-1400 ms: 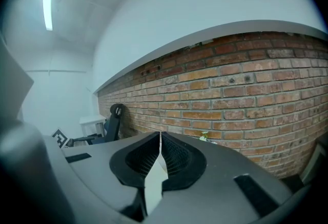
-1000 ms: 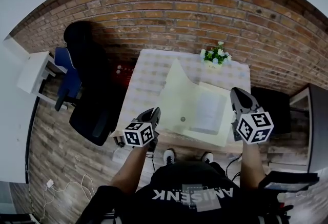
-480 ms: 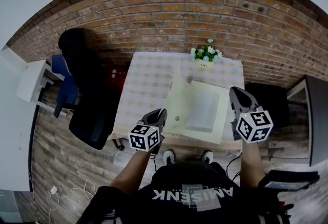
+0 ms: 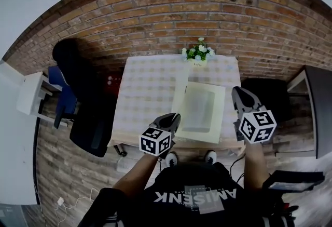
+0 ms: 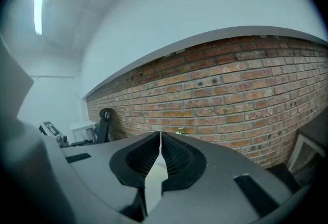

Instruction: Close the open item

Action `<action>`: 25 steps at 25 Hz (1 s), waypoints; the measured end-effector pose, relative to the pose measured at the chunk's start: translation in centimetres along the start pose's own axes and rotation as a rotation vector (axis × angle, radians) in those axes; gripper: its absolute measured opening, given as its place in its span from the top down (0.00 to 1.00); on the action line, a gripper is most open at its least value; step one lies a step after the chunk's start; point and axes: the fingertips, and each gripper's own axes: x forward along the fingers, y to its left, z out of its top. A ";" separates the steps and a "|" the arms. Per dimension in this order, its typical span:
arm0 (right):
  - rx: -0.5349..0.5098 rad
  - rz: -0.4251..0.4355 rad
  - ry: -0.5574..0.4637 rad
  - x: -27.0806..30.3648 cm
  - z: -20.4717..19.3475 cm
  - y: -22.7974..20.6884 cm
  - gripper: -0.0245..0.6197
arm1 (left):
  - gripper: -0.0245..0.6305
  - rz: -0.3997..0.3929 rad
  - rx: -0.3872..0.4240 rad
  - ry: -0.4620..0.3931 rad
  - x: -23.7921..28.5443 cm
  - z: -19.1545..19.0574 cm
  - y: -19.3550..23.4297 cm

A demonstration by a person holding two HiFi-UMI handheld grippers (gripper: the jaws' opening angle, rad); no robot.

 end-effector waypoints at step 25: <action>0.108 -0.100 0.046 -4.0 -5.3 -6.6 0.90 | 0.91 -0.185 0.178 0.217 8.1 -5.6 -9.8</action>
